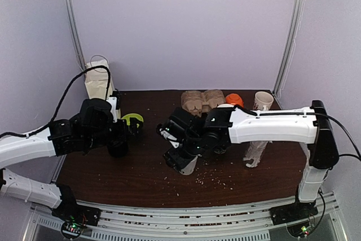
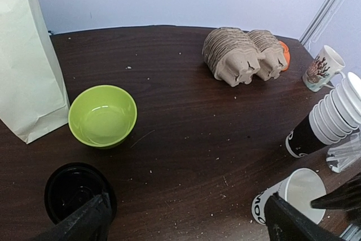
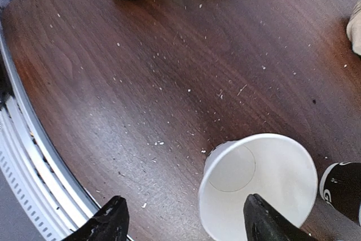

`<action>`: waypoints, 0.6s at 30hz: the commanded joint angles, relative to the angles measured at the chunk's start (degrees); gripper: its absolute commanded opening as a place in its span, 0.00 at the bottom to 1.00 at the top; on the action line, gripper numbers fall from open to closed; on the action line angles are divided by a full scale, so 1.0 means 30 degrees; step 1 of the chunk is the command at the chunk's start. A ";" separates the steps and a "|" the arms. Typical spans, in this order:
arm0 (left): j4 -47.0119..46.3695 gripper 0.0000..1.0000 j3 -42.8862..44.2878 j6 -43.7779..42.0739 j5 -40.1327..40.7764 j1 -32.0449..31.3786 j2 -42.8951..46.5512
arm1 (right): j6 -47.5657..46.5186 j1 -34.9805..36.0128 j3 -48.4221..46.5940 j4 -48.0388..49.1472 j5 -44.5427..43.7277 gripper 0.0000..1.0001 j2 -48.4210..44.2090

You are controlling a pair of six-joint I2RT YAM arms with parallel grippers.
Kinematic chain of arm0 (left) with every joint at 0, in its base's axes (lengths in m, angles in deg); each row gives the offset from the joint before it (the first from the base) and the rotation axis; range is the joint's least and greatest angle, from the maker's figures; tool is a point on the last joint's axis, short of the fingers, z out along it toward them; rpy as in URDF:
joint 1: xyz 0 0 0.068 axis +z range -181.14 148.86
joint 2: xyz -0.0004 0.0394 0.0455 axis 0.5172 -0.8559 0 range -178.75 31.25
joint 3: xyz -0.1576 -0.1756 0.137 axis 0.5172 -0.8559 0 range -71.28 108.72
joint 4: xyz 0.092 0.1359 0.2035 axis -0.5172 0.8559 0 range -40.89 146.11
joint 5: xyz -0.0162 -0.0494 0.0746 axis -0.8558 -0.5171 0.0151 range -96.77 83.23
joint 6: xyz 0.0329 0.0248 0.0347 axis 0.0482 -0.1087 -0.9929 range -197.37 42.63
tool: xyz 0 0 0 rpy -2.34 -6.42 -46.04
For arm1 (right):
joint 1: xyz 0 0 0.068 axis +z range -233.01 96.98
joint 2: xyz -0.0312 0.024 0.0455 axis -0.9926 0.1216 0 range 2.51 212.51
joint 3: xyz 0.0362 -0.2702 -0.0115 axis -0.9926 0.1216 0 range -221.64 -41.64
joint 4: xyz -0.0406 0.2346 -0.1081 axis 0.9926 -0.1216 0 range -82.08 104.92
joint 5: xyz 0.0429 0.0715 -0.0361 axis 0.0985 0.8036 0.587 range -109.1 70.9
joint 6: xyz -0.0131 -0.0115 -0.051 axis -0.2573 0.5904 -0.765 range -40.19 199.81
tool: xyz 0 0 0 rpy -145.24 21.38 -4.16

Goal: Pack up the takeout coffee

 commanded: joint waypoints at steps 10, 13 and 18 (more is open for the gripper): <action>0.1596 0.88 -0.1384 0.2948 -0.5902 0.8220 -0.0016 | 0.0801 -0.0357 0.4517 0.4875 -0.2527 0.74 -0.7834; 0.2471 0.80 -0.1508 0.3096 -0.6221 0.9443 -0.0112 | 0.0911 -0.0376 0.5528 0.5784 -0.2420 0.73 -0.8548; 0.3929 0.70 -0.0912 0.2740 -0.5411 1.0226 -0.1189 | 0.0776 -0.0399 0.6021 0.6272 -0.2129 0.73 -0.8811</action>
